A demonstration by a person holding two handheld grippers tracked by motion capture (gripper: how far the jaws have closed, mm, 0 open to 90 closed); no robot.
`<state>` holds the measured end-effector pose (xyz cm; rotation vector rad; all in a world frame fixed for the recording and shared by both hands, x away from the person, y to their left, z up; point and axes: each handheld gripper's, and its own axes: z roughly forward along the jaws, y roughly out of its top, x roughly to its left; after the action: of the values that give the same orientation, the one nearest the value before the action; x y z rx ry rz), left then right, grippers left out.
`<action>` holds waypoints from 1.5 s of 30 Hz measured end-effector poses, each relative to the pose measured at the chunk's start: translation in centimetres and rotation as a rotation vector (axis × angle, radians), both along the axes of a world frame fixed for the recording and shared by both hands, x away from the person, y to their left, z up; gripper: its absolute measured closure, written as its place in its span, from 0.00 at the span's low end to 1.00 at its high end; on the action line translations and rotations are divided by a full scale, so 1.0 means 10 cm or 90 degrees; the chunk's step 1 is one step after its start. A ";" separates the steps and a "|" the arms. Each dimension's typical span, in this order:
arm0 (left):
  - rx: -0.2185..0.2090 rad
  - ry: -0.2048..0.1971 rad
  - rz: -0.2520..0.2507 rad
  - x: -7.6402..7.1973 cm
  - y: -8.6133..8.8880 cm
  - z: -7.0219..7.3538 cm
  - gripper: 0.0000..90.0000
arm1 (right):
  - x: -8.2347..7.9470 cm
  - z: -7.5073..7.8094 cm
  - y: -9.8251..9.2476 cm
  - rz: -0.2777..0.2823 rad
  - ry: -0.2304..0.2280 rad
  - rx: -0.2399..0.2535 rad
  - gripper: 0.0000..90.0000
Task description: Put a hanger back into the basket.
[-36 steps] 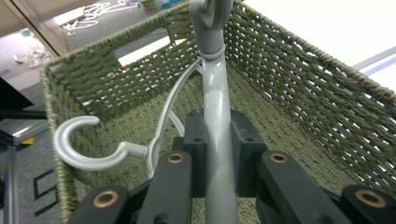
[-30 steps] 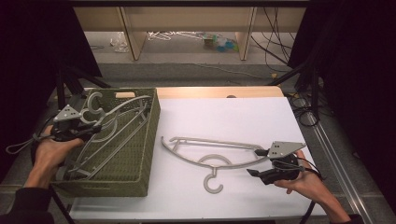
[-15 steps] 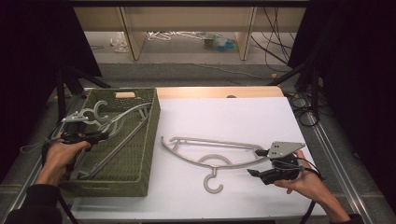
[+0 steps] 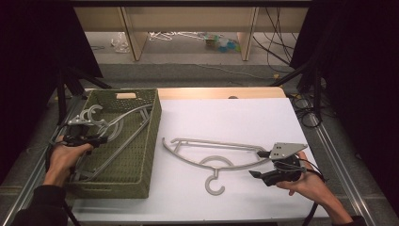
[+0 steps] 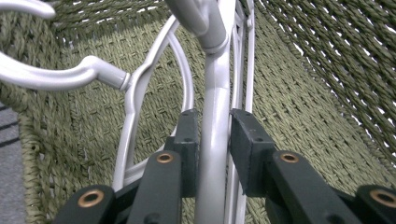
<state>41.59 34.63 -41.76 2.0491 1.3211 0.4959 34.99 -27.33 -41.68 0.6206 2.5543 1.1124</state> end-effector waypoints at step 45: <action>-0.110 -0.216 -0.051 -0.97 -1.23 0.65 0.25 | 0.03 -0.06 0.03 -0.024 -0.009 0.007 0.24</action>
<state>31.91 22.34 -35.23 1.7754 1.0391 0.6376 35.27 -27.07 -42.28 0.6585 2.5152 1.1149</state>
